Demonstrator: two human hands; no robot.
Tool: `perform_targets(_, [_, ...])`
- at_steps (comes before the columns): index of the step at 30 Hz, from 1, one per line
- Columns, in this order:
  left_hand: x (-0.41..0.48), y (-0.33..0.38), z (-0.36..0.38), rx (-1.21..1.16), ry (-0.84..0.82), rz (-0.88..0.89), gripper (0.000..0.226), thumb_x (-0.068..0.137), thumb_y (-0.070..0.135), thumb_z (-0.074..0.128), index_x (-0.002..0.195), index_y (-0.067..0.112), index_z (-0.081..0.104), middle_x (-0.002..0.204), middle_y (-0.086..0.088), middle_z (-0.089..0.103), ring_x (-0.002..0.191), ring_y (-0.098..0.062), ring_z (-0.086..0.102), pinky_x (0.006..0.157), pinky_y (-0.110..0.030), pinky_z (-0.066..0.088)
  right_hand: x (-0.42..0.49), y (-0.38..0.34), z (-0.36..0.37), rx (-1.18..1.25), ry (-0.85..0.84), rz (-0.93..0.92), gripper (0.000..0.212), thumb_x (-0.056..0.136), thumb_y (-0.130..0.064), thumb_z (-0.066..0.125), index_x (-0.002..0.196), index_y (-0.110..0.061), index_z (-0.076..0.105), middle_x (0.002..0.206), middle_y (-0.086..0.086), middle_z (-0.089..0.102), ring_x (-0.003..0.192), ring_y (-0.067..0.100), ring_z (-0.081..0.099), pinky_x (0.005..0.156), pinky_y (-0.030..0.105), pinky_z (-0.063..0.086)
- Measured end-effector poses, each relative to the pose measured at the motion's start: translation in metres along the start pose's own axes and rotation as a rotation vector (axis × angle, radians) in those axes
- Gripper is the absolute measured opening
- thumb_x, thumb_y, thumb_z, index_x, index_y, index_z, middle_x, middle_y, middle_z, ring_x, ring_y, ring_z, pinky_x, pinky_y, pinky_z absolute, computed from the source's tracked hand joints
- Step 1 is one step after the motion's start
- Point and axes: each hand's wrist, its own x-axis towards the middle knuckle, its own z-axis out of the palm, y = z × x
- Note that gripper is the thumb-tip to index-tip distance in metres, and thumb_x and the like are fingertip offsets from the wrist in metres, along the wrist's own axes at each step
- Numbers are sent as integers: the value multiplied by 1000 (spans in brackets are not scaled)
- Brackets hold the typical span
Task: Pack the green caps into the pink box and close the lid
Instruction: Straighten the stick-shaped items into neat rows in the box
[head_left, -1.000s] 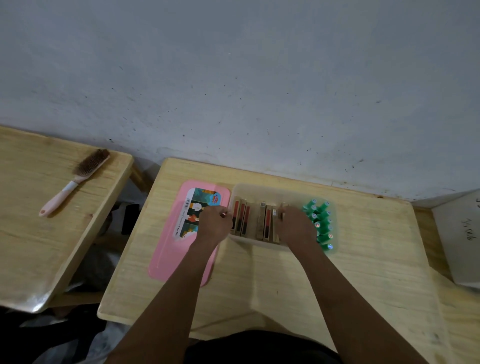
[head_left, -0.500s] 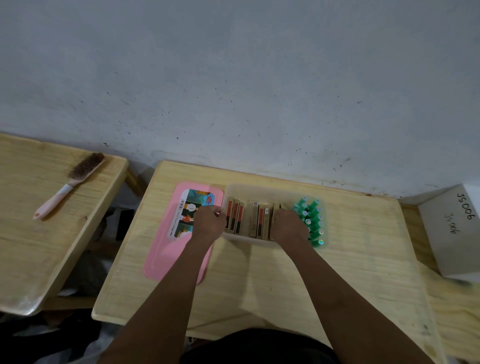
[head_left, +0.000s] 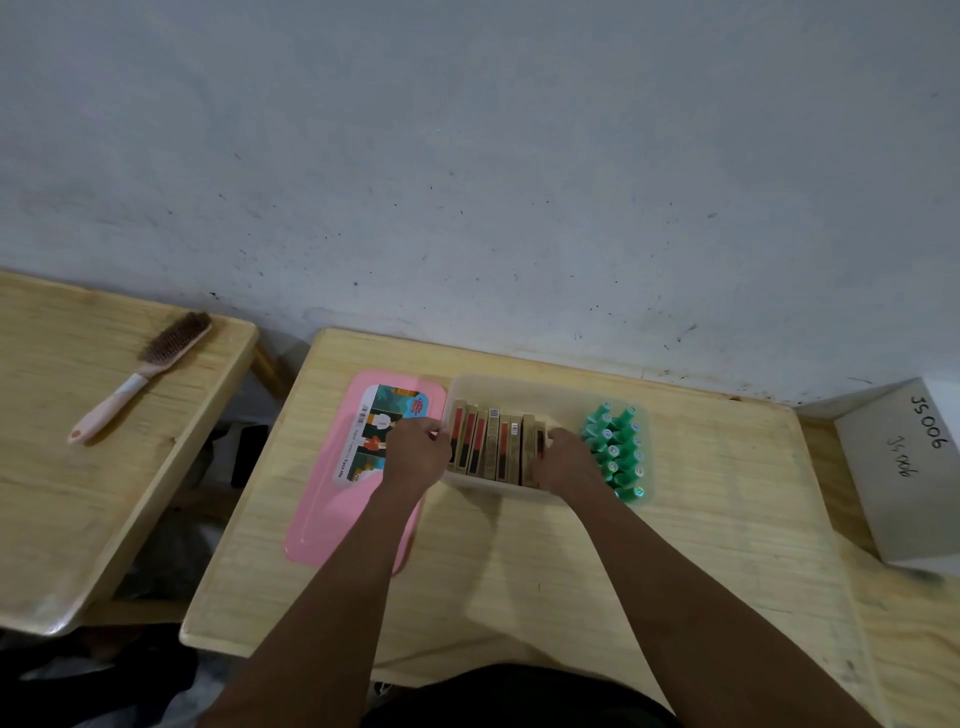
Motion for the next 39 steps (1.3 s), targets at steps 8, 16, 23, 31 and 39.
perform_targets(8, [1,0,0,3,-9,-7,32,93,19,54,121,6,63,121,-14,66,113,-24,61,98,-31,46,0,0,-3,51,7,58,12,83,-13,61,82,-1,59,61,5,53,52,16,51,43,20,34])
perform_targets(16, [2,0,-1,2,-16,-20,32,93,17,54,122,5,62,120,-14,66,110,-25,63,98,-33,46,-18,-20,-19,54,84,-99,21,86,-37,62,81,-20,73,71,2,71,65,19,66,58,25,48])
perform_targets(23, [2,0,-2,-12,-15,-10,32,93,19,54,120,5,63,121,-14,66,114,-24,60,100,-33,45,-11,-42,-16,-395,77,-419,24,78,-33,59,99,-28,70,93,-5,66,82,18,63,67,30,49])
perform_targets(31, [0,2,-2,-16,-4,-23,32,93,19,55,121,6,62,122,-14,66,113,-24,61,99,-33,46,7,-52,-2,-767,79,-728,22,91,-24,55,108,-19,67,105,1,58,94,22,56,62,33,40])
perform_targets(39, [1,2,-3,-6,-25,-24,32,93,18,55,123,7,61,120,-13,66,107,-23,63,92,-29,48,2,-46,1,-261,74,-278,20,87,-41,52,97,-28,63,96,-3,68,84,19,64,71,31,50])
